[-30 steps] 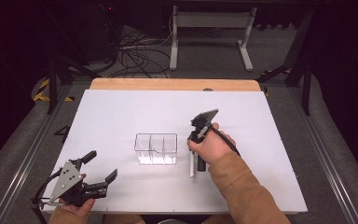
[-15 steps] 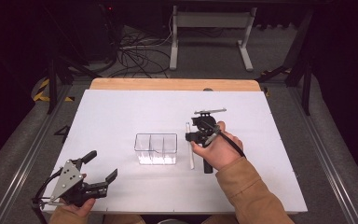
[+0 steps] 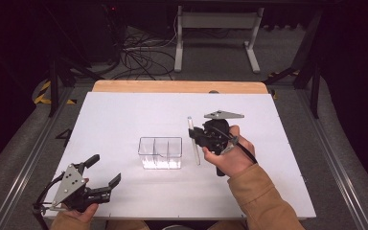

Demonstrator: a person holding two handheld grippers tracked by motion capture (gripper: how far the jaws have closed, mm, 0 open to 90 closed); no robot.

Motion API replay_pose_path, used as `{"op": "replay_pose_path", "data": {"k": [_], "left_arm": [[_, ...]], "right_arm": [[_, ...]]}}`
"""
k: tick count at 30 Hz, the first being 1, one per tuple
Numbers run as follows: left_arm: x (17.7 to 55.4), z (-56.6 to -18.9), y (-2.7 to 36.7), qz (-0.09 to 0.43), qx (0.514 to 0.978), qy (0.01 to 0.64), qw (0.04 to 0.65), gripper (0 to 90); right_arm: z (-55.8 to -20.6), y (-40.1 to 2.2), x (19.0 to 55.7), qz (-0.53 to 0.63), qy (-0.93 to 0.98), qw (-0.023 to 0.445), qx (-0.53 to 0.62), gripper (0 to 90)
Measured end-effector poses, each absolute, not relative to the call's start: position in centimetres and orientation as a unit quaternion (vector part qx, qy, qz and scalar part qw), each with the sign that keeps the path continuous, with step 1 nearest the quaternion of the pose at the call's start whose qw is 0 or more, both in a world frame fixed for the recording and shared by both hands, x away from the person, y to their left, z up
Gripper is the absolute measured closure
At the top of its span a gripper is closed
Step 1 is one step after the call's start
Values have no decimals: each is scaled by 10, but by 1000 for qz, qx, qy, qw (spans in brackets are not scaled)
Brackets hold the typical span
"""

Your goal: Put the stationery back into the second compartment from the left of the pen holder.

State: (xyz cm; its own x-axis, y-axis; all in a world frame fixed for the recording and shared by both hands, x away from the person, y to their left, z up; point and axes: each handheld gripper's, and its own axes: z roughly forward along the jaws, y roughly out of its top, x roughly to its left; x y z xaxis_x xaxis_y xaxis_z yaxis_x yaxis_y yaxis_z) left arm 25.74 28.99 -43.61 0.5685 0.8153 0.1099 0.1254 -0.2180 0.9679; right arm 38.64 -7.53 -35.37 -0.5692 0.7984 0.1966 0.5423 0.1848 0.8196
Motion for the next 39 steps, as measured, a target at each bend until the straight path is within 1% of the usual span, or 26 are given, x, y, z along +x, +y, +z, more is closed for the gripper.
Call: {"op": "replay_pose_path", "data": {"k": [7, 15, 22, 28, 39], "left_arm": [[258, -436, 290, 325, 709, 331, 530, 109], [258, -436, 290, 326, 709, 330, 531, 109], [258, -436, 290, 325, 710, 331, 530, 109], [258, -436, 290, 326, 709, 331, 530, 109], [258, -436, 290, 327, 709, 331, 530, 109]], "right_arm": [[-350, -82, 384, 491, 751, 133, 422, 792], [-346, -85, 381, 513, 748, 146, 395, 791], [-340, -84, 377, 547, 742, 144, 359, 791], [-339, -80, 376, 578, 736, 154, 317, 791], [-340, -65, 375, 620, 724, 159, 255, 791]]}}
